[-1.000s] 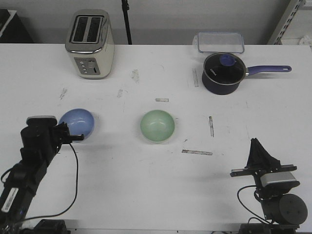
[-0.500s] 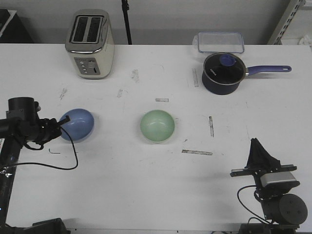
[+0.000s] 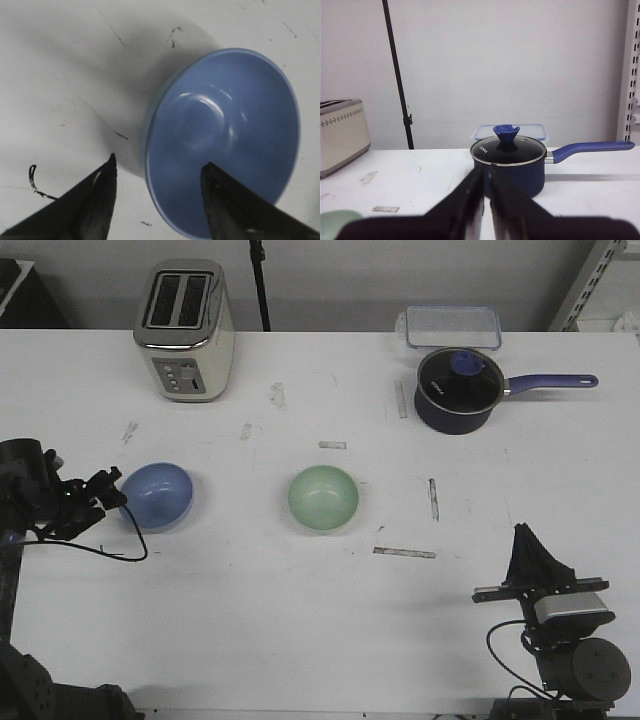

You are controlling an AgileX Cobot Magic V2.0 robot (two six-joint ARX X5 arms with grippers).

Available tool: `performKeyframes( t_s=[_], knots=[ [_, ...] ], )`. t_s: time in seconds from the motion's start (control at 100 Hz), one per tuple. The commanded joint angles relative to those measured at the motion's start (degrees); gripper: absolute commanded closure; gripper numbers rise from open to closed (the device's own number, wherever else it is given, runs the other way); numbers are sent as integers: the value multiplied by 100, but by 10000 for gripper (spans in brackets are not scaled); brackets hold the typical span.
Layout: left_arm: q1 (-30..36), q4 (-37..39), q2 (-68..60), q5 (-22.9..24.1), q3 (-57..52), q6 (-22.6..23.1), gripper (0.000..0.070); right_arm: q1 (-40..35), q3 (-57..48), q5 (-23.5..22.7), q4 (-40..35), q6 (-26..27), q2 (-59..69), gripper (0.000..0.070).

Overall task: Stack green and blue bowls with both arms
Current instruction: 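Lift the blue bowl with the left gripper over the green bowl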

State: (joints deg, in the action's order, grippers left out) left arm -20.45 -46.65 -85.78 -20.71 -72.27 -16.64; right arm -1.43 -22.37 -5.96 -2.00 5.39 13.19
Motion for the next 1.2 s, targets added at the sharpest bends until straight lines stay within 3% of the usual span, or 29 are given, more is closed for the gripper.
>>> performKeyframes(
  t_s=[0.0, 0.31, 0.47, 0.62, 0.92, 1.19],
  knots=[
    [35, 28, -240, 9, -127, 46, 366, 0, -9, -2, 70, 59, -9, 685],
    [260, 348, -898, 142, -127, 50, 398, 0, -9, 0, 70, 59, -9, 685],
    [358, 328, -1139, 149, -127, 52, 589, 0, -11, 0, 70, 59, -9, 685],
    [431, 330, -1165, 140, -127, 48, 700, 0, -11, 0, 70, 59, -9, 685],
    [765, -557, -1054, 140, -813, -37, 699, 0, -11, 0, 70, 59, -9, 685],
    [1843, -756, -1060, 138, -1725, -332, 699, 0, -11, 0, 70, 59, -9, 685]
  ],
)
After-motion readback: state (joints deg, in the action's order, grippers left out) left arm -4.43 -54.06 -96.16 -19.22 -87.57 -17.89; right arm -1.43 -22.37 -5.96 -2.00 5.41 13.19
